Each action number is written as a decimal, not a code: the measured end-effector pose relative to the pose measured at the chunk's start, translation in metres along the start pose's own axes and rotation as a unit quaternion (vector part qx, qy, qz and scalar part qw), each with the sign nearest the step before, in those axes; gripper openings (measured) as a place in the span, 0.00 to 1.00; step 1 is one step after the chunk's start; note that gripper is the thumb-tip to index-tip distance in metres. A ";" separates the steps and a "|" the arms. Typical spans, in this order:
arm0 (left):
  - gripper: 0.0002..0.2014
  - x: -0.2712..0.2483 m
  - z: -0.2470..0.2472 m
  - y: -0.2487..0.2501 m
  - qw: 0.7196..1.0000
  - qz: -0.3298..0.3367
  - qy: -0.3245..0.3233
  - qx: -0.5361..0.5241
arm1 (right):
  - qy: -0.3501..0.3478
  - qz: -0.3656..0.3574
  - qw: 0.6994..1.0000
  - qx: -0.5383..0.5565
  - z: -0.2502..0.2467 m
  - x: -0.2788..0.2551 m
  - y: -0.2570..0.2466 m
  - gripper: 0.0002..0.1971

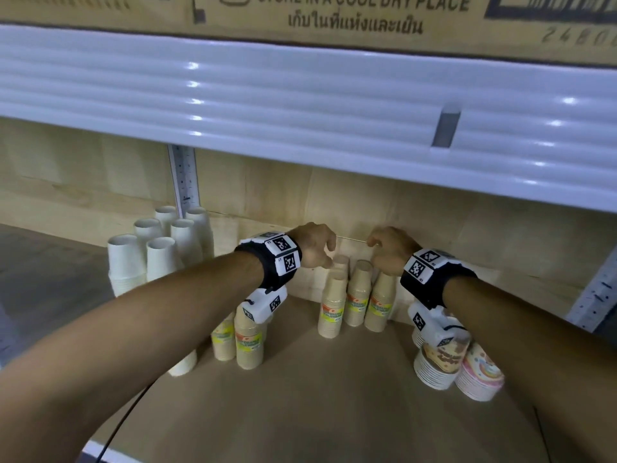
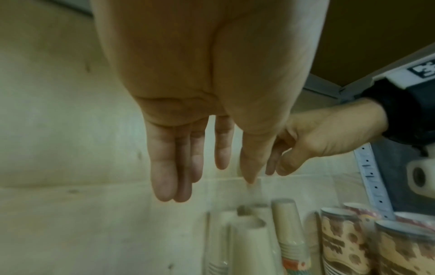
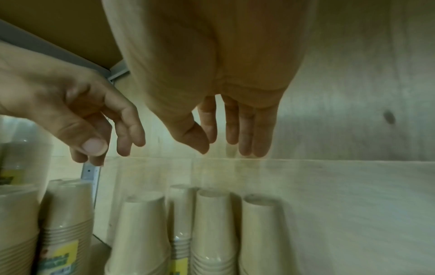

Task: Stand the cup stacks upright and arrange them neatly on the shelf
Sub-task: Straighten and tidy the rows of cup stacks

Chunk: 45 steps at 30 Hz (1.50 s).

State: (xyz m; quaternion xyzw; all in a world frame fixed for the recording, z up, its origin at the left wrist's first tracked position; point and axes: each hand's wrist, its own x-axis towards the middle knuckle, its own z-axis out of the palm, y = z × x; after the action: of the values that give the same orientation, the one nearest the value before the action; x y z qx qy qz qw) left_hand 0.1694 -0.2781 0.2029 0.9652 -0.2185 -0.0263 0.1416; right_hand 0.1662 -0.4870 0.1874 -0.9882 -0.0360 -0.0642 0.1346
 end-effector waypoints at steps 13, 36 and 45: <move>0.15 -0.089 -0.047 -0.074 0.993 -0.111 0.007 0.037 | -0.034 -0.111 0.993 0.034 0.019 -0.014 -0.126 0.16; 0.13 -0.097 0.021 -0.105 0.979 -0.114 -0.042 0.164 | -0.158 -0.170 0.970 0.073 0.084 -0.041 -0.193 0.16; 0.06 -0.101 0.017 -0.099 0.986 -0.122 -0.030 0.109 | -0.158 -0.182 0.967 0.086 0.085 -0.039 -0.188 0.17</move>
State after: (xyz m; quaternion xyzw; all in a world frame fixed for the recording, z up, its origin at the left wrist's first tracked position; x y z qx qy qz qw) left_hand 0.1169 -0.1534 0.1571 0.9930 -0.1045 -0.0483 0.0248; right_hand 0.1207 -0.2857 0.1503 -0.9473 -0.2414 0.0731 0.1975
